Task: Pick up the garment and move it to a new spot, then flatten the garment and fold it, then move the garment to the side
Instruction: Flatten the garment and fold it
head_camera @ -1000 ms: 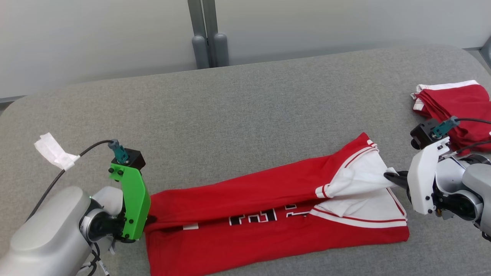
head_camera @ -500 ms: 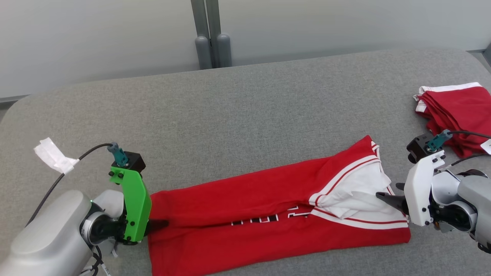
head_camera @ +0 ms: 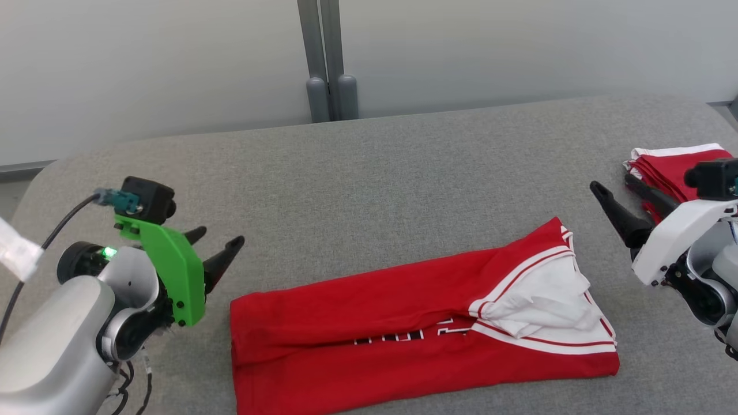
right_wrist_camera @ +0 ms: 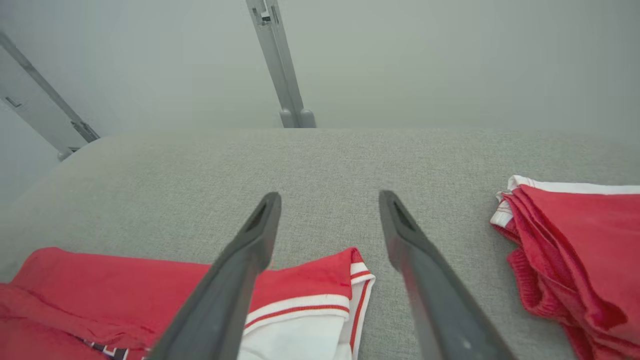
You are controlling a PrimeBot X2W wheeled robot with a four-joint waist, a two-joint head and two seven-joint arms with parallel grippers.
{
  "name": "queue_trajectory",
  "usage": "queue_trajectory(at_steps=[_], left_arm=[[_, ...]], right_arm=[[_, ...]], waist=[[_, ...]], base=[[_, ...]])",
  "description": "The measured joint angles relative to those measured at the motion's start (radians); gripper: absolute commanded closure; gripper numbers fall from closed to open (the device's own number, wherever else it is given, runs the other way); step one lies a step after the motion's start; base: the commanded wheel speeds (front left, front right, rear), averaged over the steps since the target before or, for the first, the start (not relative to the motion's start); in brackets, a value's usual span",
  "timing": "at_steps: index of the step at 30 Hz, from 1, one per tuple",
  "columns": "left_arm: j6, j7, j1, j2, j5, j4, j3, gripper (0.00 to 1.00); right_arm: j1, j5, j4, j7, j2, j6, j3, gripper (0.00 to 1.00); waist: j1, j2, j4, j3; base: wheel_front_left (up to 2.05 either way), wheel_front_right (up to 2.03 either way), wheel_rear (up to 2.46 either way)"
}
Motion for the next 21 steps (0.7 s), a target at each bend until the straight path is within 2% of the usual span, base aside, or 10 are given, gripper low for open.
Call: queue_trajectory(at_steps=[2,4,7,9,12,17,21], left_arm=[[0.038,-0.102,0.035,0.014,0.041,-0.037,0.026,0.00],[0.087,-0.205,0.071,0.021,0.064,-0.074,0.063,0.00],[0.159,-0.348,0.133,0.036,0.115,-0.131,0.106,0.00],[0.207,-0.430,0.189,0.039,0.139,-0.161,0.123,0.00],[0.275,-0.543,0.262,0.028,0.165,-0.192,0.157,0.00],[0.356,-0.689,0.391,-0.033,0.176,-0.220,0.200,0.00],[0.374,-0.715,0.461,-0.097,0.212,-0.233,0.253,0.00]], right_arm=[[0.027,-0.028,0.012,-0.031,0.015,0.000,-0.062,0.00],[0.052,-0.058,0.016,-0.036,0.038,0.000,-0.171,0.00],[0.112,-0.190,-0.019,-0.040,0.087,0.000,-0.432,0.00],[0.210,-0.303,-0.058,-0.040,0.142,0.000,-0.592,0.00],[0.348,-0.445,-0.138,-0.040,0.237,0.000,-0.777,0.00],[0.532,-0.624,-0.239,-0.040,0.365,0.000,-0.944,0.00],[0.610,-0.696,-0.283,-0.040,0.423,0.000,-0.993,0.00]], waist=[[0.0000,0.0000,0.004,-0.005],[0.0000,0.0000,0.007,-0.007],[0.0000,0.0000,0.009,-0.003],[0.0000,0.0000,0.014,0.000],[0.0000,0.0000,0.020,0.006],[0.0000,0.0000,0.030,0.009],[0.0000,0.0000,0.036,0.010]], base=[[0.00,0.00,0.00],[0.00,0.00,0.00],[0.00,0.00,0.00],[0.00,0.00,0.00],[0.00,0.00,0.00],[0.00,0.00,0.00],[0.00,0.00,0.00]])
